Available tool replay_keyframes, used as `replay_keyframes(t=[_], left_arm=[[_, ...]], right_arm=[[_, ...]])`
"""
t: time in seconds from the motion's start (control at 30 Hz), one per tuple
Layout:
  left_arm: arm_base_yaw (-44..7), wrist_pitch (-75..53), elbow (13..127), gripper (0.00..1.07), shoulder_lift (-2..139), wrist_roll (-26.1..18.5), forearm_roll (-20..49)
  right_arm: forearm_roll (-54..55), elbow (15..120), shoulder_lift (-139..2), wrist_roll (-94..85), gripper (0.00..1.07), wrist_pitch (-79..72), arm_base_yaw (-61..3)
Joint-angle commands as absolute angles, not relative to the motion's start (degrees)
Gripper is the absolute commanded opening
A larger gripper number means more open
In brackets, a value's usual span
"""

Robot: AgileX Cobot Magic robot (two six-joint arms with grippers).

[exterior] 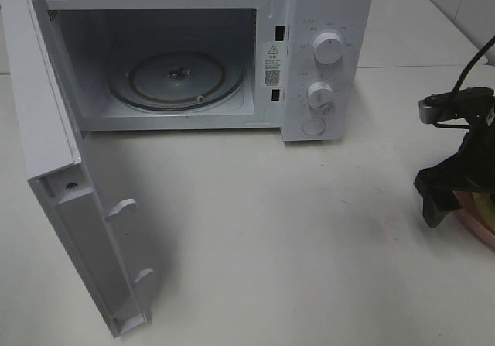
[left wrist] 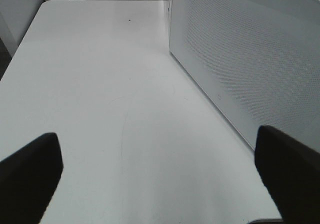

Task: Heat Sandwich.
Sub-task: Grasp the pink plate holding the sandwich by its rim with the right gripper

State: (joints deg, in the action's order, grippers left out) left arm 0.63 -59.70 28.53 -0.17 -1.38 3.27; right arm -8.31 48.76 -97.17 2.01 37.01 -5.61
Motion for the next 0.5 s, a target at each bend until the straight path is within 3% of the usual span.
replay_keyframes(t=[0.03, 0.5], left_arm=[[0.7, -59.3, 28.4, 1.0, -1.7, -1.3, 3.7], [0.7, -59.3, 28.4, 1.0, -1.7, -1.3, 3.7]], right_arm=[[-9.6, 48.9, -98.9, 2.6, 0.88, 35.3, -5.2], [-13.6, 48.9, -104.7, 6.2, 0.86, 31.7, -5.2]])
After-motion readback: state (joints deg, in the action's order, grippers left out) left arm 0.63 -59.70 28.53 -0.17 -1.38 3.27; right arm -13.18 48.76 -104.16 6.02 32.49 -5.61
